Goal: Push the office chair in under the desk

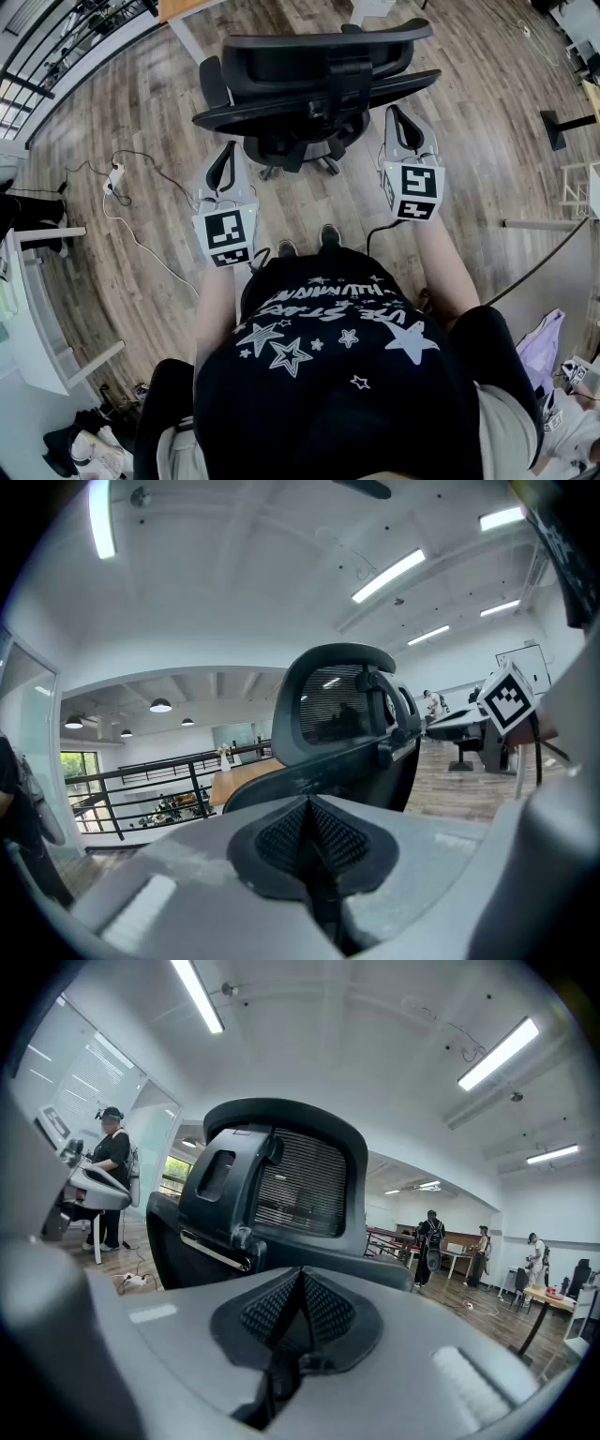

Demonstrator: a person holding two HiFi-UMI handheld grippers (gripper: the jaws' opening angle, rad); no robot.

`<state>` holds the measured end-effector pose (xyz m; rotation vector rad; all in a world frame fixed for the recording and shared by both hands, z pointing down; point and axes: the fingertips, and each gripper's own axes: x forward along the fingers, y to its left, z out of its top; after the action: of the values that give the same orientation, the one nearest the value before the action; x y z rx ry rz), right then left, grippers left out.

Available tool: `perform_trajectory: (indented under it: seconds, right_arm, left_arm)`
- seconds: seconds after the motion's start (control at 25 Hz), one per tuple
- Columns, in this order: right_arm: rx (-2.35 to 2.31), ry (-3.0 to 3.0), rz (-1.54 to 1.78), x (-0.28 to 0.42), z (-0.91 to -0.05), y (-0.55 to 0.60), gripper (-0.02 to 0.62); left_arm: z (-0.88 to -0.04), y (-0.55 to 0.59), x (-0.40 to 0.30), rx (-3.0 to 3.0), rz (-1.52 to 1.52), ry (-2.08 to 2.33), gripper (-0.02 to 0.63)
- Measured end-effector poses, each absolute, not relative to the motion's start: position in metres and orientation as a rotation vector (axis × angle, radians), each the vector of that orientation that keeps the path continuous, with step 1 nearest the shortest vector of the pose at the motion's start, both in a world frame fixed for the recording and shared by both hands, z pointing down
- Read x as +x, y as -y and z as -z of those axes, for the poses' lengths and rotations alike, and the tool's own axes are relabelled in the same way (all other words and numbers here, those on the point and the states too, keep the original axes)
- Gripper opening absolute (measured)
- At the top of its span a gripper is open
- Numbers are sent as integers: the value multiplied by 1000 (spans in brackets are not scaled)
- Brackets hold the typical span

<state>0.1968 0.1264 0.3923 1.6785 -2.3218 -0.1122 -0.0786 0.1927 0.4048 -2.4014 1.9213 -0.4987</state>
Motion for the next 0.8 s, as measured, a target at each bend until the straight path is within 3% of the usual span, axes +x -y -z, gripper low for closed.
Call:
perform_trajectory:
  seconds: [0.8]
  right_arm:
    - [1652, 2313, 100, 201, -402, -117, 2]
  left_arm:
    - [-405, -183, -83, -2404, 479, -1923, 2]
